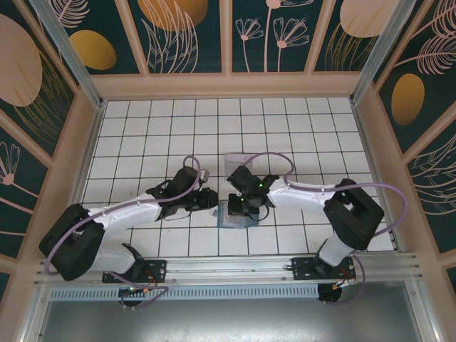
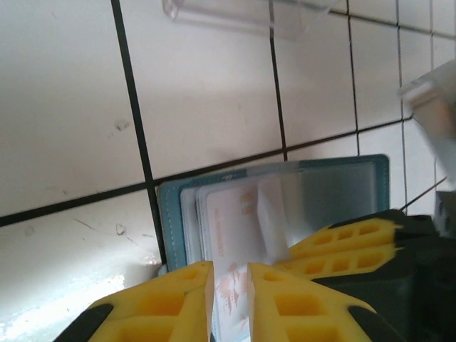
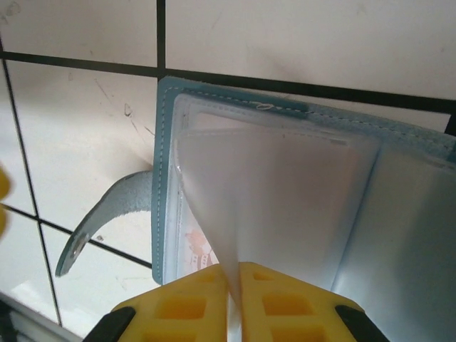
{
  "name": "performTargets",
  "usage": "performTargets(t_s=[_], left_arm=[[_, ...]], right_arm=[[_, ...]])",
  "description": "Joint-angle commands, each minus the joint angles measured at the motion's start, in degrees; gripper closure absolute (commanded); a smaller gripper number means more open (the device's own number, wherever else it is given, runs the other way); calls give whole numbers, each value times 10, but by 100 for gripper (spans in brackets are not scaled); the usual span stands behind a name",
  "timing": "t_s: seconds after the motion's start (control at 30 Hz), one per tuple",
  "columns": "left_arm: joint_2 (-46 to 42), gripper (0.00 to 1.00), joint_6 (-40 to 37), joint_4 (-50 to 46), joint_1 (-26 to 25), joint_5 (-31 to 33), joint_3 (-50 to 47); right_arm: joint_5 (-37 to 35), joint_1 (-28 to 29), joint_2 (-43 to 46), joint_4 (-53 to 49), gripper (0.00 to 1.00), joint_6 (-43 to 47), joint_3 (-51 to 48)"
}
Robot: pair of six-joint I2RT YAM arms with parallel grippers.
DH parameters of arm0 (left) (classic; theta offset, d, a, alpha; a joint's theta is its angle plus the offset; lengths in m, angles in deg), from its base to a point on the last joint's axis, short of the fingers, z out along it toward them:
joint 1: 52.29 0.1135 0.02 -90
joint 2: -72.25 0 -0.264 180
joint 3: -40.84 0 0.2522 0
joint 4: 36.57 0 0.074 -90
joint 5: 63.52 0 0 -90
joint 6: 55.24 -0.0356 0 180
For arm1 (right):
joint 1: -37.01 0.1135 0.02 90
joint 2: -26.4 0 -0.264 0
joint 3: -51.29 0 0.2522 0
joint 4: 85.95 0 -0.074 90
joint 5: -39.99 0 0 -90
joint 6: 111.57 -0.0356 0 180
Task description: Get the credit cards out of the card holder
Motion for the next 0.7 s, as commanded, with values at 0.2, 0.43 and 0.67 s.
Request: performTargets(t_s=[0.2, 0.43, 0.67], left_arm=[[59, 81, -10, -12, -52, -30, 55], [97, 85, 0, -42, -67, -21, 88], [143, 86, 1, -60, -80, -22, 127]], right_arm=[[83, -45, 99, 158, 85, -33, -130], [107, -76, 154, 213, 83, -47, -201], [119, -90, 170, 224, 81, -40, -227]])
